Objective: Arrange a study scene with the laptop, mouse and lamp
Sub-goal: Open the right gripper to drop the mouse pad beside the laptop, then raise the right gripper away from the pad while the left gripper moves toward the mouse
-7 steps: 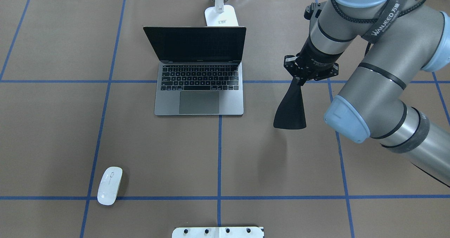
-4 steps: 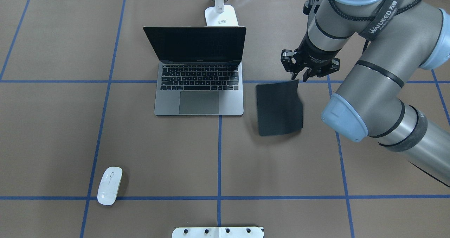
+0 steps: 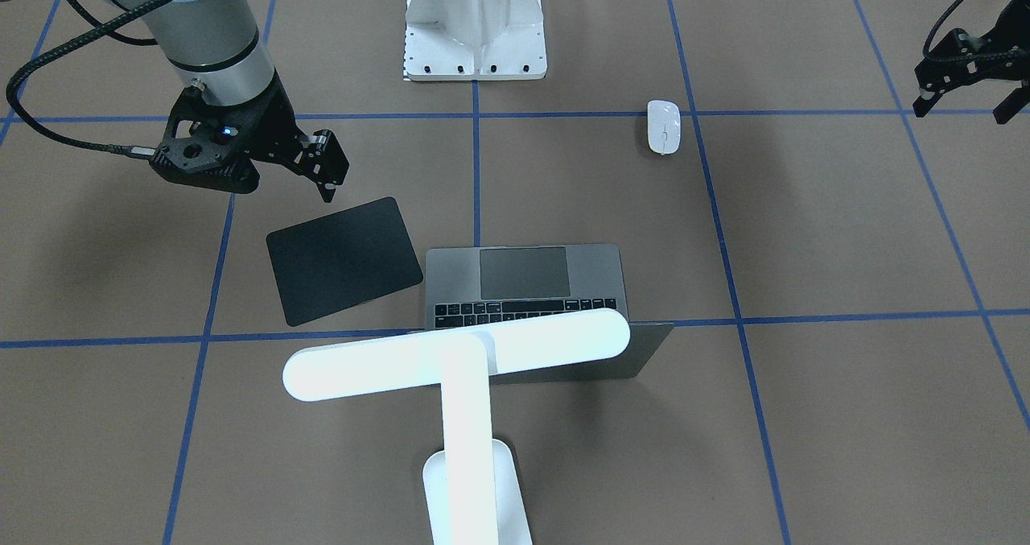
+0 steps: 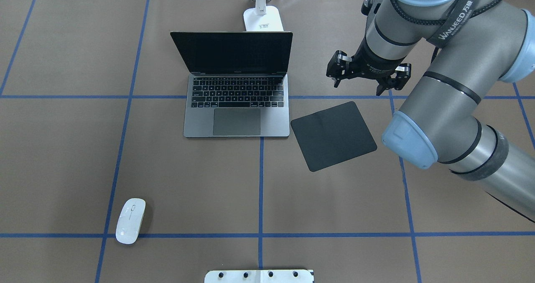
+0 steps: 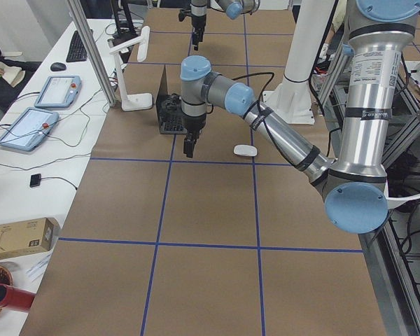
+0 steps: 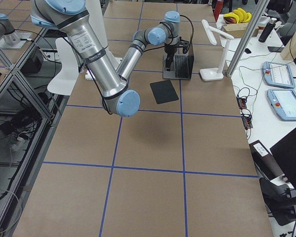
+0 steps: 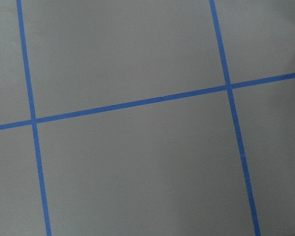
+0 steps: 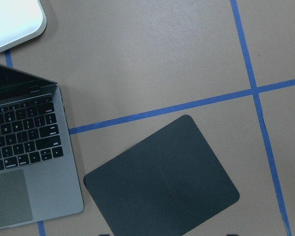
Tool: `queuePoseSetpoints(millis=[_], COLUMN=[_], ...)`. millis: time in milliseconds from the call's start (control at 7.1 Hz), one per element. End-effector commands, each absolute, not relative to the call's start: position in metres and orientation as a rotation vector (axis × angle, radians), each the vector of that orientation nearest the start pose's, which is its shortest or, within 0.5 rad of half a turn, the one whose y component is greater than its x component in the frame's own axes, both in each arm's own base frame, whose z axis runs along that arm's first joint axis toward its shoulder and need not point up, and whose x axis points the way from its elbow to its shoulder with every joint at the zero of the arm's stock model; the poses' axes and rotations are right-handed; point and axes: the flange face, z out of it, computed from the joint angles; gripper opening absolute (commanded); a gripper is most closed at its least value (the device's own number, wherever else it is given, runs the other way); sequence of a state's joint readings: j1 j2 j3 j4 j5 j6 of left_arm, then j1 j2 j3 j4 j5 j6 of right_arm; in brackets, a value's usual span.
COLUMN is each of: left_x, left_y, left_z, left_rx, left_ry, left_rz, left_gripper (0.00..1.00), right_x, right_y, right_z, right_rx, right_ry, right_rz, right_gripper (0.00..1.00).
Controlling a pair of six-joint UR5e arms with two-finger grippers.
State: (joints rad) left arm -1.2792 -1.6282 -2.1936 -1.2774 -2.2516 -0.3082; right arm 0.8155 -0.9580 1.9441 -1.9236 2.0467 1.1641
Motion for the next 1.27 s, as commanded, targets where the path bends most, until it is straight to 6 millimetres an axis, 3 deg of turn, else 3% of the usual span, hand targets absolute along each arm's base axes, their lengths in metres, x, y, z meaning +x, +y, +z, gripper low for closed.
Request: queuePoseSetpoints(millis=[0, 422, 704, 1126], left_x=[0.065, 0.071, 0.105, 0.164], left_y=[-0.454, -0.455, -0.45, -0.436], left_z=[0.374, 0.368, 0.367, 0.357], left_rx=[0.149, 0.11, 0.077, 0.042], left_ry=[0.752, 0.765, 0.77, 0.786], left_rz=[0.104, -0.004, 0.001, -0.044], left_gripper=[1.0, 1.0, 1.0, 1.0], right_x=[-0.333, -0.309, -0.29, -0.242], right_y=[-0.489, -0.468, -0.453, -0.409], right_z=[0.213, 0.273, 0.313, 0.374], right_rx=[-0.026, -0.061, -0.072, -0.094], right_ry=[-0.758, -0.696, -0.651, -0.584], right_rz=[0.243, 0.236, 0.176, 0.091], right_gripper=[1.0, 1.0, 1.0, 1.0])
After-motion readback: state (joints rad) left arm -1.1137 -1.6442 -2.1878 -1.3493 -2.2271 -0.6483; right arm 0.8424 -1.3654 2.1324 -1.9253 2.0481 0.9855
